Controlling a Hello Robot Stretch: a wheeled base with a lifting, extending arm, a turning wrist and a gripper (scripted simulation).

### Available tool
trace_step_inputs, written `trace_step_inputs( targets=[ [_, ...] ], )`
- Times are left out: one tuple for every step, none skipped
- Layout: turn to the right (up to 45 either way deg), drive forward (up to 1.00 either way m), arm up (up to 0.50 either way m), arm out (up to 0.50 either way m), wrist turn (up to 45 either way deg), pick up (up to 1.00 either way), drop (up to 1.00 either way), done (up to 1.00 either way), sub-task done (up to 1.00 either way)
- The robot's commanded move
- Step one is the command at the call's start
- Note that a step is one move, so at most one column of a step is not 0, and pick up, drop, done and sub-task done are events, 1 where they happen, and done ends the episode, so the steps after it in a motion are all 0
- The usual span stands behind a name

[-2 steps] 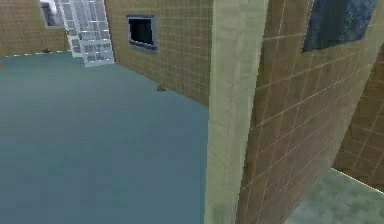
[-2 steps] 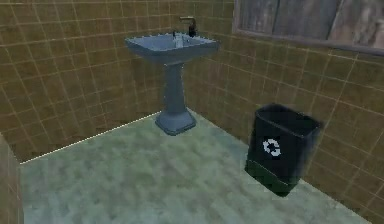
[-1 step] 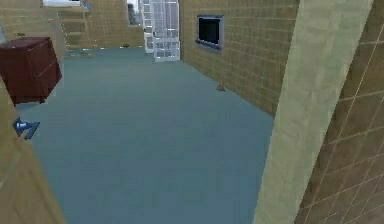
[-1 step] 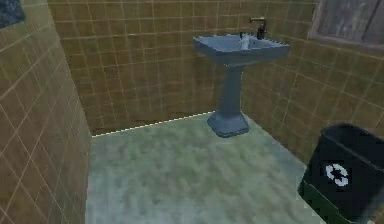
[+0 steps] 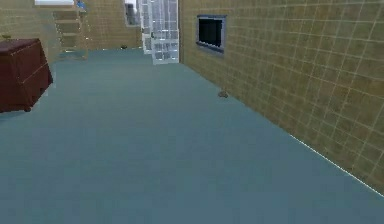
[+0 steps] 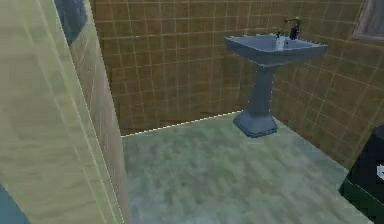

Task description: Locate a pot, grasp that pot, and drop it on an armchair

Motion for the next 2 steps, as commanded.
trace_step_inputs(
  targets=[
    [-12.0,0.0,0.0,0.0,0.0,0.0,0.0,0.0,0.0],
    [0.0,1.0,0.0,0.0,0.0,0.0,0.0,0.0,0.0]
  ],
)
